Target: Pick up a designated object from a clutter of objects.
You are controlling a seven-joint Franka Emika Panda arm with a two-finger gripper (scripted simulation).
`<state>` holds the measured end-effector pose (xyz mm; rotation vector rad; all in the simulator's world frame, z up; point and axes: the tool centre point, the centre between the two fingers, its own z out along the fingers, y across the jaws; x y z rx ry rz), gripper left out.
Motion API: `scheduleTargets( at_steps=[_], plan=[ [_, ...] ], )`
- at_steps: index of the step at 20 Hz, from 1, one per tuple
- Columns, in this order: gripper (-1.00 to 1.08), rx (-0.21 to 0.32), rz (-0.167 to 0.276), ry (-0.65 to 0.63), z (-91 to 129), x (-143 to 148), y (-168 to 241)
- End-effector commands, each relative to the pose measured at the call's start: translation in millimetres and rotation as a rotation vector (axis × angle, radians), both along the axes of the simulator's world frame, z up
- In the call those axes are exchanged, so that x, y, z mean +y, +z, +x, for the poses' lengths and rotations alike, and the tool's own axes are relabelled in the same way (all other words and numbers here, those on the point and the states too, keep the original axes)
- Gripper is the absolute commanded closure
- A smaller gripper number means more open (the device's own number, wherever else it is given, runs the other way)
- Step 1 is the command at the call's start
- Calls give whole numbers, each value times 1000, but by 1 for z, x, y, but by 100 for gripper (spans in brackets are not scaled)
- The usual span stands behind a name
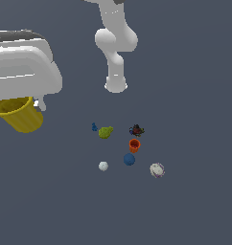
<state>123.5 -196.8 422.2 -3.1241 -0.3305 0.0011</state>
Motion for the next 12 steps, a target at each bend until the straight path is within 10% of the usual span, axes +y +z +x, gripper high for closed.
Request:
scheduleTargets(
  at_steps=[1, 12],
  plan=[
    [108, -1, 0, 0, 2, -1, 9],
    [108, -1, 0, 0, 7, -4, 24]
  ],
)
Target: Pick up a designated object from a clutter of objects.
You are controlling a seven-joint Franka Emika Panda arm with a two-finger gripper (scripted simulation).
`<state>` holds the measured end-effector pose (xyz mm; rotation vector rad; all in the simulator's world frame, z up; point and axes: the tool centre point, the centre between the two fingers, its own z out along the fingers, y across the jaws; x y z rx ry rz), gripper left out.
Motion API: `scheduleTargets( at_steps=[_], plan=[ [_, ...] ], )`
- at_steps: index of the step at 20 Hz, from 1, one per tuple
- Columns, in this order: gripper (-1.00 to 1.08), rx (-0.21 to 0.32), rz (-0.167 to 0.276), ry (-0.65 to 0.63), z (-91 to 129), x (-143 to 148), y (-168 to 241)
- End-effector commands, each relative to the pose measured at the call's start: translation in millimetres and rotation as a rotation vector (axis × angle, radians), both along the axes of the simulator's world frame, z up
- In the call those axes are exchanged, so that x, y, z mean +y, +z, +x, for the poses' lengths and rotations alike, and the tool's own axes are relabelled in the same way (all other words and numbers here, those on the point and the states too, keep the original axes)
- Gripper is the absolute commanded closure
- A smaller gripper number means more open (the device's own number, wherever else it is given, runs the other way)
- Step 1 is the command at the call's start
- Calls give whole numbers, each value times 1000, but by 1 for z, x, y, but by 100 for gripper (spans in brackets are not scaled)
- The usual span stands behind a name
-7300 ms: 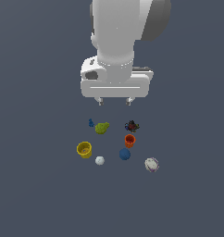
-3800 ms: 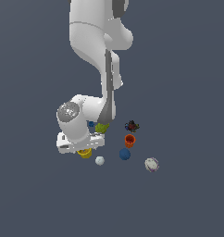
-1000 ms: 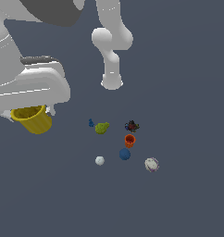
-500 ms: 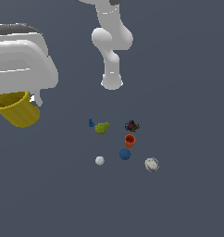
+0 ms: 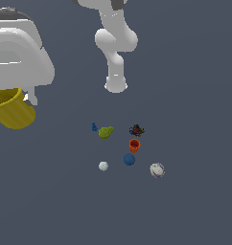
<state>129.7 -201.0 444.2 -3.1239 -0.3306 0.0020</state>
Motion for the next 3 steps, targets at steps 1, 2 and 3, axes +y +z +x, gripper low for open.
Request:
scheduleTargets(
  at_steps=[1, 2, 3],
  plan=[
    [108, -1, 0, 0, 1, 0, 2],
    [108, -1, 0, 0, 1, 0, 2],
    [108, -1, 0, 0, 1, 0, 2]
  ],
)
